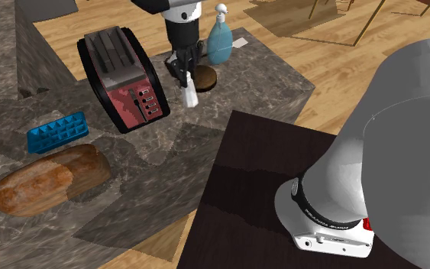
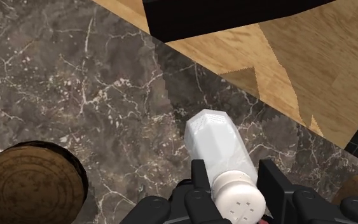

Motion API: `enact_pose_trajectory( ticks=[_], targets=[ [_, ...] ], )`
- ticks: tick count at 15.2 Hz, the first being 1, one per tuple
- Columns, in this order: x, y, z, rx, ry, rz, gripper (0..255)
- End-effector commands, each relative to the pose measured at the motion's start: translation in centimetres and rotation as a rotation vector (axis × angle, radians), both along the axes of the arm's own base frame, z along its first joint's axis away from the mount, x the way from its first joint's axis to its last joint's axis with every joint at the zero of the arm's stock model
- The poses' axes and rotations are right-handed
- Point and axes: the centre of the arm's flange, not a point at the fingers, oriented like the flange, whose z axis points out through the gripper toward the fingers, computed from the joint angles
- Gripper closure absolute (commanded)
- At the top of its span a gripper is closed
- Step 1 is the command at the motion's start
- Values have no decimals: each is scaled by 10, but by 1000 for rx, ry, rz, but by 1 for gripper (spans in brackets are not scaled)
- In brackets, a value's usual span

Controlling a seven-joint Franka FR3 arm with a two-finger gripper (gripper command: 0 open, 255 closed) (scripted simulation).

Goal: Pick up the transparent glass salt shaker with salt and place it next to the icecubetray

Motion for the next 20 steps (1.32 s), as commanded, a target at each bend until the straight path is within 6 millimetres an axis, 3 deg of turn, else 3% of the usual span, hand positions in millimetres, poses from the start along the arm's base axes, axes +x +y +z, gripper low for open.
enact_pose_trajectory(
  ticks=[1,3,20],
  targets=[
    [0,0,10,0,1,0,255],
    [0,0,17,0,1,0,255],
    [191,118,18,0,1,0,255]
  ],
)
